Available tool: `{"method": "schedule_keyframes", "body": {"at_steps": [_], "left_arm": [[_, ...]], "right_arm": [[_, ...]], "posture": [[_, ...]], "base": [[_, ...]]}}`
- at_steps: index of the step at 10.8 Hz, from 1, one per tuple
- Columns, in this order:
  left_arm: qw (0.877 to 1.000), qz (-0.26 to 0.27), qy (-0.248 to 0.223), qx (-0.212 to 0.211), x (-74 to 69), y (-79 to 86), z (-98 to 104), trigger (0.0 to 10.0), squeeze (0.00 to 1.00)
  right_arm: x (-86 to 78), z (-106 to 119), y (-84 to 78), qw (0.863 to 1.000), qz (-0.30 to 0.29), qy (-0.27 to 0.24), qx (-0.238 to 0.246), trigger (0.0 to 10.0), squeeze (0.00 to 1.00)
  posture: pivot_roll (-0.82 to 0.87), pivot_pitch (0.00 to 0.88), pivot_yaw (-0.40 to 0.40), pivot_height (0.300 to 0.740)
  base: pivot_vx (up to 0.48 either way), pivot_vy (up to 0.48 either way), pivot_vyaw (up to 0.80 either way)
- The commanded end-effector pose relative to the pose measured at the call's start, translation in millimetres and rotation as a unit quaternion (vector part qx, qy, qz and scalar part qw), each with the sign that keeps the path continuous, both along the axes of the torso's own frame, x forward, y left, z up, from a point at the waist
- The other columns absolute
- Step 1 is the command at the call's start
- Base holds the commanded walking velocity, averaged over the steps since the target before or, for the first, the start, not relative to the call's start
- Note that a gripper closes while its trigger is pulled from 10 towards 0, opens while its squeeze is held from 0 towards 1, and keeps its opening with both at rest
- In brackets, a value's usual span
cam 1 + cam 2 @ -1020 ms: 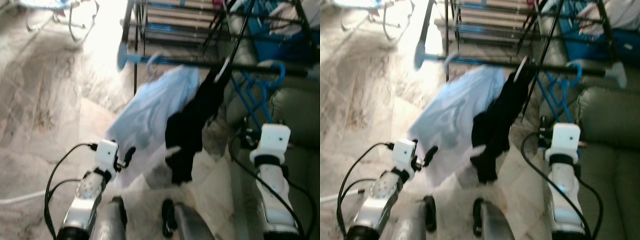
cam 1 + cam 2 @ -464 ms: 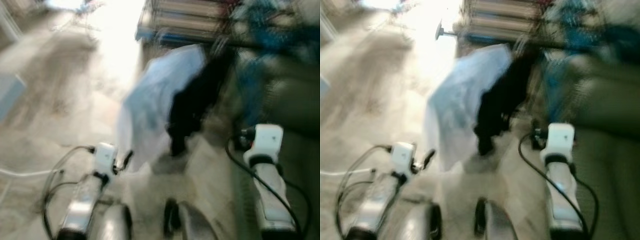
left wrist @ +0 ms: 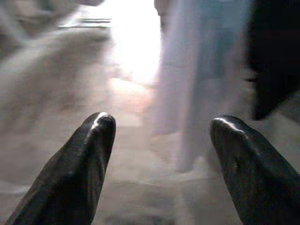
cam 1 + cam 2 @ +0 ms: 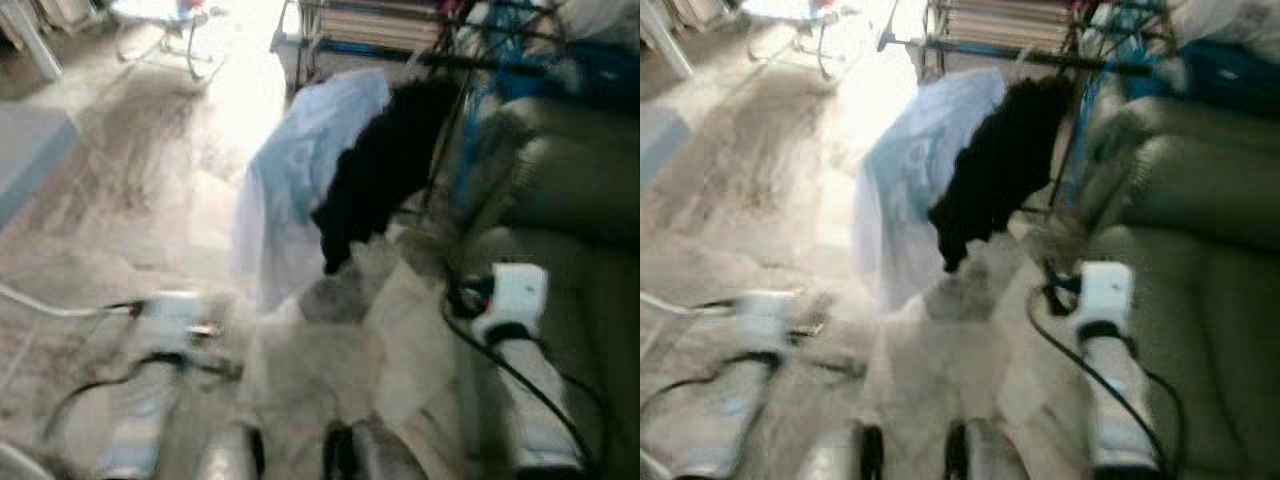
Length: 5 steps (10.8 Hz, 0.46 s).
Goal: Hang hanger
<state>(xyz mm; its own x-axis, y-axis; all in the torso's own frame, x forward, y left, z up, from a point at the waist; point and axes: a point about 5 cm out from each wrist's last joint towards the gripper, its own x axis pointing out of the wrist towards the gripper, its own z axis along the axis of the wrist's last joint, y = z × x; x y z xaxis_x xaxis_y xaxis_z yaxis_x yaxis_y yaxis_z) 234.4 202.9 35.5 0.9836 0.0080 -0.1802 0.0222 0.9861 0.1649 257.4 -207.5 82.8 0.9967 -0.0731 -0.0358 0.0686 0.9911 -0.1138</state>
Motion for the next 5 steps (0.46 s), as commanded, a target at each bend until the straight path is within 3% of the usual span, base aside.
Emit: {"method": "schedule_keyframes", "body": {"at_steps": [1, 2, 3, 4, 5], "left_arm": [[1.000, 0.023, -0.018, 0.010, -4.0, 1.6, 5, 10.0, 0.00], [0.998, 0.041, -0.032, 0.018, -4.8, 4.3, 11, 10.0, 0.00], [0.998, 0.047, -0.035, 0.022, -3.7, 4.6, 13, 10.0, 0.00], [0.997, 0.053, -0.044, 0.025, 1.4, 3.5, 16, 10.0, 0.00], [0.997, 0.054, -0.048, 0.026, 3.1, 1.8, 18, 10.0, 0.00]], "right_arm": [[-2.7, -1, -3.2, 1.000, -0.024, -0.003, 0.004, 10.0, 1.00], [-8.7, -9, 4.5, 0.999, -0.029, 0.010, 0.038, 10.0, 0.86], [-13.3, -15, 12.3, 0.999, -0.009, 0.018, 0.034, 10.0, 0.82], [-11.3, -15, 14.0, 0.999, 0.001, 0.022, 0.034, 10.0, 0.82], [-6.8, -13, 13.1, 0.999, 0.006, 0.015, 0.029, 10.0, 0.82]], "posture": [[0.01, 0.116, -0.053, 0.740], [0.01, 0.123, -0.051, 0.740], [0.01, 0.129, -0.048, 0.740], [0.00, 0.153, -0.051, 0.740], [-0.01, 0.164, -0.050, 0.740]], "base": [[-0.296, 0.000, 0.00], [-0.289, 0.000, 0.00], [-0.289, 0.000, 0.00], [-0.285, 0.000, 0.00], [-0.285, 0.000, 0.59]]}}
